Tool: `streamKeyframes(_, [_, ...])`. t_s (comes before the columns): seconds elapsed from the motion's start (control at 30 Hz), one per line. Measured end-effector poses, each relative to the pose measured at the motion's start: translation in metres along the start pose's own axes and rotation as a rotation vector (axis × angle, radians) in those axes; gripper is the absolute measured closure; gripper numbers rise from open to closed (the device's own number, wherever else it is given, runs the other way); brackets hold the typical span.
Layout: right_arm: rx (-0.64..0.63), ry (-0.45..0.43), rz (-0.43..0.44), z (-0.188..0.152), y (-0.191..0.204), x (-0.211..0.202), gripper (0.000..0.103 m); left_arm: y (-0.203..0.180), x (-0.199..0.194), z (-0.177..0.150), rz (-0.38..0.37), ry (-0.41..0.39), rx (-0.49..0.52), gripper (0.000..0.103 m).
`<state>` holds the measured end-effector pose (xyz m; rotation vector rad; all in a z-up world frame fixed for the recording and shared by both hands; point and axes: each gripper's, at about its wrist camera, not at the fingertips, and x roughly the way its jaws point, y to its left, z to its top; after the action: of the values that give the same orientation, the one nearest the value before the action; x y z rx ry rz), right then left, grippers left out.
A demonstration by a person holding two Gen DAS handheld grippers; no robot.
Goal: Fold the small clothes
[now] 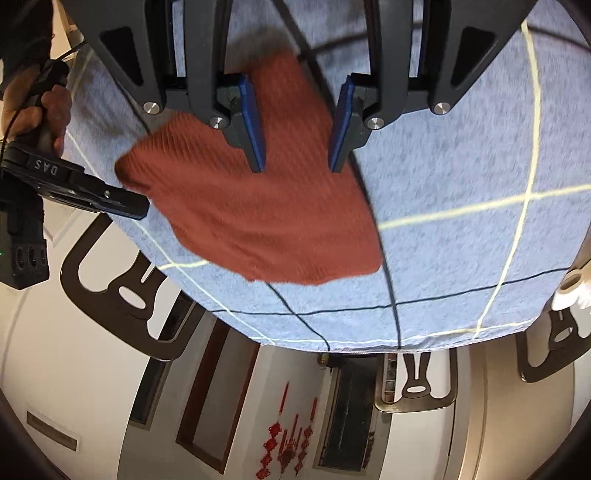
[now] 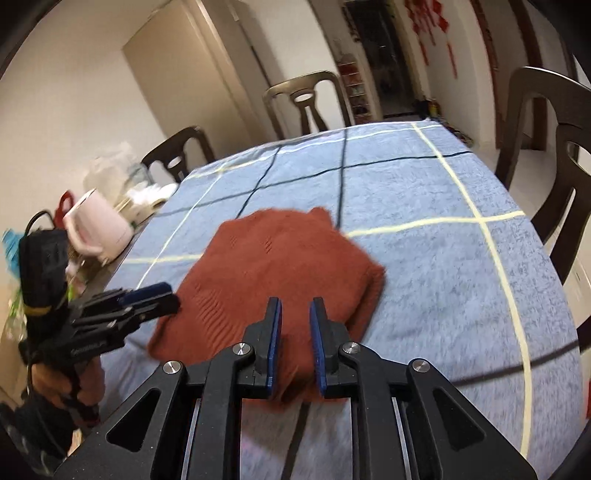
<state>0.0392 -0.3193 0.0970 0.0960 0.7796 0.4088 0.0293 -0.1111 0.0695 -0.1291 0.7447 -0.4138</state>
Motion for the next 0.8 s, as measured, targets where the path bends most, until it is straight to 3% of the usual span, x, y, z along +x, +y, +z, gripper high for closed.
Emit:
streamKeyframes(0.13, [-0.047, 0.067, -0.052, -0.017, -0.003, 0.015, 0.087, -0.004, 0.009, -0.009, 0.034, 0.037, 0.002, 0.063])
streamKeyframes(0.23, [-0.001, 0.049, -0.015, -0.020, -0.012, 0.013, 0.087, -0.004, 0.011, -0.008, 0.044, 0.041, -0.009, 0.062])
streamKeyframes(0.6, [-0.001, 0.055, -0.029, -0.018, -0.008, 0.010, 0.087, -0.006, 0.012, -0.006, 0.057, 0.049, -0.003, 0.061])
streamKeyframes(0.8, [0.015, -0.008, -0.024, -0.004, -0.004, -0.003, 0.084, -0.004, 0.003, 0.005, 0.057, 0.020, -0.011, 0.061])
